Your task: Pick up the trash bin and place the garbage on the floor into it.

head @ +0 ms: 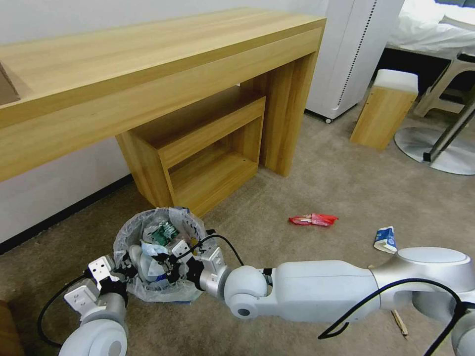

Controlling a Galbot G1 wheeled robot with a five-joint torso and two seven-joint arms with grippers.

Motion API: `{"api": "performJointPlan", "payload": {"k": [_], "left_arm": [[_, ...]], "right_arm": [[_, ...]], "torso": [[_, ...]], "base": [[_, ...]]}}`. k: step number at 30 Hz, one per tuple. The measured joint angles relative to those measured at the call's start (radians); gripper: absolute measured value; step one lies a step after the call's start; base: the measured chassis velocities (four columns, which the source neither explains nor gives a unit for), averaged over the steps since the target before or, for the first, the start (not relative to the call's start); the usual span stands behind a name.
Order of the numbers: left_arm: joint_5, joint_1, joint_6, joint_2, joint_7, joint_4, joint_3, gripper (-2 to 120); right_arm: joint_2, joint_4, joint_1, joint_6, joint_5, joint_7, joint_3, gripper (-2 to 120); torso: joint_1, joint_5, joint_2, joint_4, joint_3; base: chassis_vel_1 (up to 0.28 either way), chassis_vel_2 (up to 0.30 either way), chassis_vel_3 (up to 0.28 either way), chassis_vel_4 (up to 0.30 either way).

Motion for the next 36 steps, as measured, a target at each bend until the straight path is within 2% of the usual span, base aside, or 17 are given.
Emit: {"api": "performJointPlan", "payload": {"k": [3, 6, 9, 10, 12, 17, 19, 22, 24, 25, 26, 27, 28, 29, 32, 33, 36], "left_arm": [[-0.001, 0.000, -0.001, 0.002, 0.000, 0.004, -0.001, 1], [-0.003, -0.002, -0.001, 0.004, 0.000, 0.009, -0.002, 1], [-0.005, -0.005, -0.001, 0.004, 0.000, 0.011, -0.002, 1], [-0.005, -0.008, -0.001, 0.005, 0.000, 0.014, -0.002, 1], [-0.006, -0.010, -0.001, 0.005, -0.001, 0.016, -0.001, 1], [-0.006, -0.014, -0.001, 0.004, -0.001, 0.023, 0.000, 1], [-0.007, -0.014, -0.001, 0.005, -0.001, 0.023, 0.000, 1], [-0.008, -0.012, -0.001, 0.008, -0.002, 0.023, -0.005, 1], [-0.008, -0.012, -0.001, 0.009, -0.002, 0.022, -0.006, 1], [-0.009, -0.011, -0.001, 0.010, -0.002, 0.022, -0.007, 1], [-0.010, -0.009, -0.001, 0.013, -0.002, 0.020, -0.009, 1], [-0.010, -0.009, -0.001, 0.013, -0.002, 0.020, -0.009, 1], [-0.010, -0.004, -0.001, 0.013, -0.002, 0.013, -0.013, 1], [-0.010, -0.004, -0.001, 0.013, -0.002, 0.013, -0.013, 1], [-0.009, 0.005, -0.001, 0.011, -0.002, 0.003, -0.020, 1], [-0.009, 0.005, -0.001, 0.011, -0.002, 0.003, -0.020, 1], [0.005, 0.030, -0.003, -0.003, 0.001, -0.022, -0.034, 1]], "right_arm": [[0.007, -0.008, -0.006, -0.008, 0.000, 0.005, 0.000, 3], [0.009, -0.010, -0.009, -0.005, -0.003, 0.003, 0.009, 17], [0.003, -0.006, -0.007, 0.001, -0.003, -0.006, 0.013, 25], [-0.005, 0.001, -0.003, 0.004, -0.005, -0.012, 0.016, 32], [-0.012, 0.008, 0.000, 0.007, -0.006, -0.016, 0.018, 35], [-0.041, 0.045, 0.004, 0.013, -0.012, -0.020, 0.032, 53], [-0.053, 0.057, 0.001, 0.023, -0.022, -0.023, 0.043, 59], [-0.089, 0.084, -0.024, 0.075, -0.055, -0.058, 0.094, 73], [-0.098, 0.087, -0.033, 0.094, -0.065, -0.070, 0.114, 77], [-0.106, 0.091, -0.047, 0.117, -0.076, -0.088, 0.142, 80], [-0.129, 0.103, -0.087, 0.154, -0.096, -0.130, 0.247, 89], [-0.129, 0.103, -0.087, 0.154, -0.096, -0.130, 0.247, 89], [-0.140, 0.121, -0.123, 0.165, -0.096, -0.142, 0.342, 95], [-0.140, 0.121, -0.123, 0.165, -0.096, -0.142, 0.342, 95], [-0.161, 0.156, -0.195, 0.159, -0.081, -0.145, 0.517, 100], [-0.161, 0.156, -0.195, 0.159, -0.081, -0.145, 0.517, 100], [-0.175, 0.167, -0.271, 0.136, -0.081, -0.145, 0.765, 100]], "torso": [[0.000, 0.0000, 0.000, 0.0000, 0.000], [0.000, 0.0001, 0.000, 0.0001, 0.000], [0.000, 0.0001, 0.000, 0.0001, 0.000], [0.000, 0.0000, 0.000, 0.0000, 0.000], [0.000, 0.0001, 0.000, 0.0000, 0.000], [0.000, 0.0001, 0.000, 0.0001, 0.000], [0.000, 0.0001, 0.000, 0.0001, 0.000], [0.000, 0.0002, 0.000, 0.0000, 0.000], [0.000, 0.0001, 0.000, 0.0000, 0.000], [0.000, 0.0002, 0.000, 0.0000, 0.000], [0.000, 0.0001, 0.000, 0.0000, 0.000], [0.000, 0.0001, 0.000, 0.0000, 0.000], [0.000, 0.0003, 0.000, 0.0000, 0.000], [0.000, 0.0003, 0.000, 0.0000, 0.000], [0.000, 0.0002, 0.000, 0.0001, 0.000], [0.000, 0.0002, 0.000, 0.0001, 0.000], [0.000, 0.0003, 0.000, 0.0001, 0.000]], "base": [[0.000, 0.000, 0.000, 0.000], [0.000, 0.000, 0.000, 0.000], [0.000, 0.000, 0.000, 0.000], [0.000, 0.000, 0.000, 0.000], [0.000, 0.000, 0.000, 0.000], [0.000, 0.000, 0.000, 0.000], [0.000, 0.000, 0.000, 0.000], [0.000, 0.000, 0.000, 0.000], [0.000, 0.000, 0.000, 0.000], [0.000, 0.000, 0.000, 0.000], [0.000, 0.000, 0.000, 0.000], [0.000, 0.000, 0.000, 0.000], [0.000, 0.000, 0.000, 0.000], [0.000, 0.000, 0.000, 0.000], [0.000, 0.000, 0.000, 0.000], [0.000, 0.000, 0.000, 0.000], [0.000, 0.000, 0.000, 0.000]]}}
